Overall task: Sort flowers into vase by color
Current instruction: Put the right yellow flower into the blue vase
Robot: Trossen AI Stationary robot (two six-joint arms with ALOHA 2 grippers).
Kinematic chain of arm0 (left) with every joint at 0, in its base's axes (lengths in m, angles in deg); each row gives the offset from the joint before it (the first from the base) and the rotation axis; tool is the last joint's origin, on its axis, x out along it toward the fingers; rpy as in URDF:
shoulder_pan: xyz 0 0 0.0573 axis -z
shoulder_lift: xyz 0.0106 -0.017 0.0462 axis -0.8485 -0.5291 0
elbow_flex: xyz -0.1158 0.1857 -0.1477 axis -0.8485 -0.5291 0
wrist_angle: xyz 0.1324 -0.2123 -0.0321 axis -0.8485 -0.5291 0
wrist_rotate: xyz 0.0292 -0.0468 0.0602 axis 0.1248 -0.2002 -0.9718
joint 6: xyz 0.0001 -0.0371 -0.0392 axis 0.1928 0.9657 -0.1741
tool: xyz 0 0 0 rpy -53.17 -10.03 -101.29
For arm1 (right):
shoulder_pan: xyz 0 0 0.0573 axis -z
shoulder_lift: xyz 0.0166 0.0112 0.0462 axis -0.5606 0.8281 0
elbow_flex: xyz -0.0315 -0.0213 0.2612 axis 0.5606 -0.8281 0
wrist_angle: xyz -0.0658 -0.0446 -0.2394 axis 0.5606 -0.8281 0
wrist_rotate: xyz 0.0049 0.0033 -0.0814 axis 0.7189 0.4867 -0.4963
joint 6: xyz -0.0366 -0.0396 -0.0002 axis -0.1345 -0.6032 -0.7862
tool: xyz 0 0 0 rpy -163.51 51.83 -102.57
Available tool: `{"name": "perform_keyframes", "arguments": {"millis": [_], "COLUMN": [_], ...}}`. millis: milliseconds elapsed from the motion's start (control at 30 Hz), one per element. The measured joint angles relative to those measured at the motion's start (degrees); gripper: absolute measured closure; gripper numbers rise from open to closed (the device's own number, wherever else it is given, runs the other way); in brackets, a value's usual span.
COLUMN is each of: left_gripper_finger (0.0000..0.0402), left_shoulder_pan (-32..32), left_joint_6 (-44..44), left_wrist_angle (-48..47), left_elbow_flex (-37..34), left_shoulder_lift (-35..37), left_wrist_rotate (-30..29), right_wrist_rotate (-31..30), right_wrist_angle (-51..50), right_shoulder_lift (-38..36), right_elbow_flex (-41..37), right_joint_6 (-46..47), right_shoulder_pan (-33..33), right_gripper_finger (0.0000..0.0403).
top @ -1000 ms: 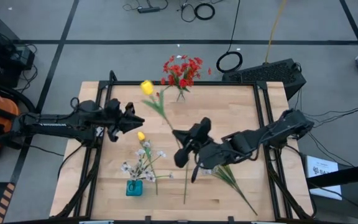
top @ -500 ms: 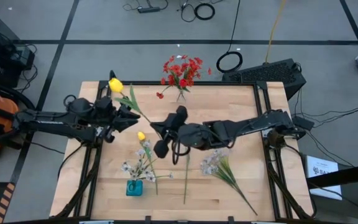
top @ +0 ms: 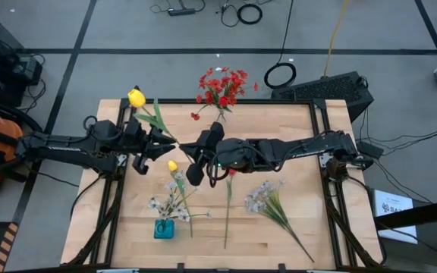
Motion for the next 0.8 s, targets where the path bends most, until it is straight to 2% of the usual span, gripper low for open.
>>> {"name": "perform_keyframes", "arguments": {"millis": [633,700,800], "left_gripper_finger": [0.031,0.032,0.0358], "left_shoulder_pan": [-0.92,-0.92,-1.08], "left_joint_6": [-2.87,-2.77,-1.47], "left_wrist_angle": [2.85,2.81,2.8], "left_elbow_flex": [0.0,0.0,0.0], "left_shoulder_lift": [-1.22,-1.22,-1.22], "left_wrist_rotate": [-2.7,-3.36,-4.14], "right_wrist_rotate": [1.94,1.95,1.95], "right_wrist_angle": [-1.09,-1.36,-1.45], "right_shoulder_lift": [0.37,0.37,0.37], "right_elbow_flex": [-0.02,-0.02,-0.02], "right_joint_6": [-0.49,-0.41,-0.36], "right_shoulder_pan": [1.92,1.94,1.96], "right_gripper_finger": [0.0403,0.0403,0.0403]}}
